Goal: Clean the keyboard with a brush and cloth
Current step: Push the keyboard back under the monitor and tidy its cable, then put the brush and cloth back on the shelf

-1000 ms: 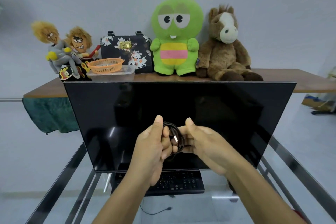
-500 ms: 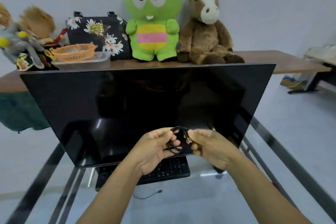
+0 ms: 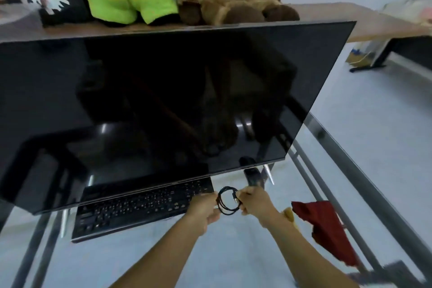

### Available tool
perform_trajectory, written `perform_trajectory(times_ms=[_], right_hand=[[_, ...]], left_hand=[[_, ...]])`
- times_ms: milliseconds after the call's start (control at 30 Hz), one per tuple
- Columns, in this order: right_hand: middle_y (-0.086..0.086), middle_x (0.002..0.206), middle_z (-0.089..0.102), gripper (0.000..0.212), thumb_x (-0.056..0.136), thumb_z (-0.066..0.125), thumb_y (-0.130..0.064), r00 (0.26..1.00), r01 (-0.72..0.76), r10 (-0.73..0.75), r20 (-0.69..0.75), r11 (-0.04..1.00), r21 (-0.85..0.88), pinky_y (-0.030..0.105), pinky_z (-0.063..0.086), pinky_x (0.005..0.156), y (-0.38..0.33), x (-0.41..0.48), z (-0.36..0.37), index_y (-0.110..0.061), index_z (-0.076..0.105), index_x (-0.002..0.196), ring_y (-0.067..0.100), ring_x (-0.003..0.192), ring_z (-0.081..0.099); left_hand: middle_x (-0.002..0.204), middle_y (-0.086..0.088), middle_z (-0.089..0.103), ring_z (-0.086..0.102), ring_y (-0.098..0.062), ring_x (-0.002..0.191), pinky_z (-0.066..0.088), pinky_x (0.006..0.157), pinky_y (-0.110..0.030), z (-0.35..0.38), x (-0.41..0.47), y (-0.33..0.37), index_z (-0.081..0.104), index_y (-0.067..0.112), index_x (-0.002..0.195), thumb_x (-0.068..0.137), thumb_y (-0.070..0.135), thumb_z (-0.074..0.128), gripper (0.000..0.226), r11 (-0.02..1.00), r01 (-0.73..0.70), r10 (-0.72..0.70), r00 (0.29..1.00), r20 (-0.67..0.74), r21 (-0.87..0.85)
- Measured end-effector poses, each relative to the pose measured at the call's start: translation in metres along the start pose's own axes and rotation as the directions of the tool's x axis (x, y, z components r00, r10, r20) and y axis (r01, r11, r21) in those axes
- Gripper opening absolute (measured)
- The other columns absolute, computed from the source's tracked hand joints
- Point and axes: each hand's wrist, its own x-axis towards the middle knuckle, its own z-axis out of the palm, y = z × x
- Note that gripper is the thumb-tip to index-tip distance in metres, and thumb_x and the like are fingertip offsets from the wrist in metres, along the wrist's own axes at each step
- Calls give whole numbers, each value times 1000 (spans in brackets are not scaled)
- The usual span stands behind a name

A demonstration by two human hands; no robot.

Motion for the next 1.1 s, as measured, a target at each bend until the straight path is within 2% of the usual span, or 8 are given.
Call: perform_trajectory(times_ms=[67, 133, 267, 333, 433, 700, 900, 1100], right_hand=[[0, 60, 62, 24, 96, 51, -3, 1000, 2, -3, -21, 999, -38, 21, 48, 47, 5, 16, 1, -13, 56, 75, 11, 48, 58], [7, 76, 65, 17, 95, 52, -8, 991, 96, -116, -66, 961, -261, 25, 49, 61, 9, 32, 3, -17, 56, 81, 22, 69, 64], [22, 93, 68, 14, 93, 50, -1, 949, 238, -311, -57, 819, -522, 33, 49, 74, 14, 54, 7, 6, 63, 96, 33, 85, 64], [18, 99, 63, 17, 95, 47, -4, 943, 251, -330, -41, 787, -564, 29, 43, 71, 16, 56, 7, 3, 61, 103, 29, 88, 58], [13, 110, 51, 27, 95, 47, -3, 933, 281, -359, -6, 742, -608, 27, 44, 80, 21, 56, 11, -1, 54, 121, 28, 101, 54], [17, 129, 43, 52, 88, 47, 4, 934, 280, -354, 42, 654, -703, 28, 43, 91, 23, 62, 18, -2, 40, 139, 29, 113, 44], [18, 129, 41, 44, 92, 50, 0, 919, 278, -392, 32, 591, -758, 29, 47, 87, 27, 65, 23, 0, 43, 135, 29, 110, 47], [15, 127, 48, 44, 91, 48, -1, 878, 362, -477, 38, 609, -706, 21, 47, 83, 42, 64, 8, -2, 45, 135, 24, 110, 48]], left_hand=[[111, -11, 64, 61, -25, 83, 50, 60, -29, 10, 13, -6, 61, 7, 111, 96, 22, 56, 21, 998, 60, -60, 998, -10, -35], [117, -13, 63, 62, -25, 86, 50, 58, -28, 20, 25, -11, 58, 5, 119, 95, 21, 57, 29, 994, 99, -100, 995, -8, -51], [108, -14, 60, 62, -28, 93, 50, 78, -36, 35, 40, -10, 54, 2, 117, 98, 13, 47, 23, 987, 105, -110, 993, -38, -120], [110, -13, 60, 60, -26, 98, 49, 81, -37, 40, 46, -7, 55, 2, 116, 98, 12, 46, 22, 988, 93, -100, 994, -50, -120], [101, -8, 58, 56, -23, 101, 48, 83, -36, 46, 52, -2, 57, 5, 113, 98, 13, 48, 19, 990, 77, -86, 993, -75, -114], [81, -1, 48, 45, -14, 73, 40, 82, -33, 56, 61, 5, 51, 6, 110, 96, 8, 44, 16, 998, 42, -48, 986, -157, -43], [140, -8, 44, 45, -24, 121, 39, 107, -42, 59, 53, 2, 34, 9, 145, 97, 12, 43, 49, 992, -6, 20, 994, -109, 130], [149, -3, 38, 41, -27, 132, 35, 110, -42, 55, 44, -2, 33, 15, 148, 99, 18, 46, 51, 988, -44, 59, 993, -103, 151]])
